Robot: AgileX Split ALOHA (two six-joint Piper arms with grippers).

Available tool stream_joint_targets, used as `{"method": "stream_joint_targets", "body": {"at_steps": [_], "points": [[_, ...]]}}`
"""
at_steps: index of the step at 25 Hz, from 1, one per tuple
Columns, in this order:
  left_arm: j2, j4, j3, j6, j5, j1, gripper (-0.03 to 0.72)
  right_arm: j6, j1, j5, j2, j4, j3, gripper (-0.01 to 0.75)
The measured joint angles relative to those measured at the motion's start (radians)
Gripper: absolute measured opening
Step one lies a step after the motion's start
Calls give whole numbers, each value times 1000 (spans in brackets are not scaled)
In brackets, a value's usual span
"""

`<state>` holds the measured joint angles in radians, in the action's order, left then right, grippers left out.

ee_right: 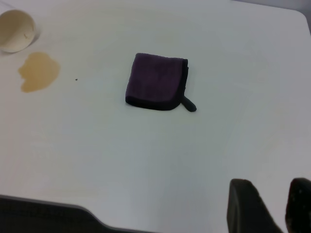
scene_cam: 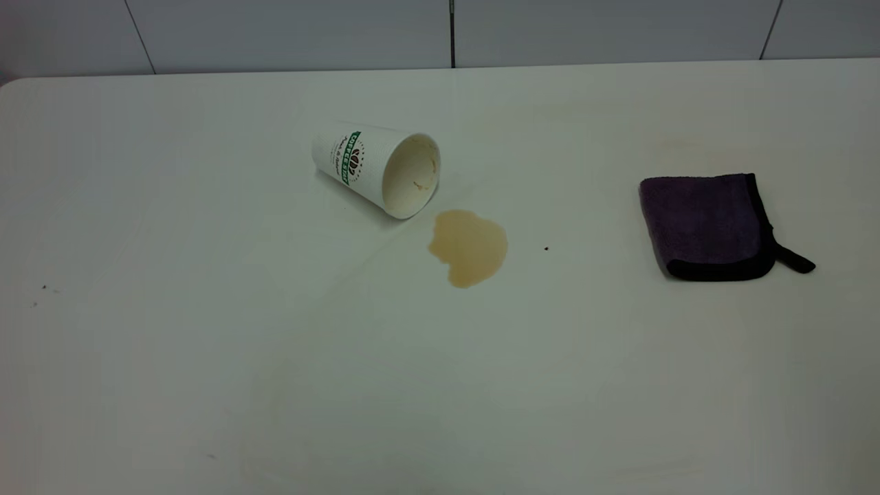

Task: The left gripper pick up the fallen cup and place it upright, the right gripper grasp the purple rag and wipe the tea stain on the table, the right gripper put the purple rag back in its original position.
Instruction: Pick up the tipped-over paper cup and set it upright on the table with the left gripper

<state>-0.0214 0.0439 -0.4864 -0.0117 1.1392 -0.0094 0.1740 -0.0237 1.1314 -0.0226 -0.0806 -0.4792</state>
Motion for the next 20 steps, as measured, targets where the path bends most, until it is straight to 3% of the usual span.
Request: {"method": "stream_joint_targets", "body": {"at_steps": [20], "points": [[53,2,0,-20,0,0,401,0,0,0,0,0,0,239]]}}
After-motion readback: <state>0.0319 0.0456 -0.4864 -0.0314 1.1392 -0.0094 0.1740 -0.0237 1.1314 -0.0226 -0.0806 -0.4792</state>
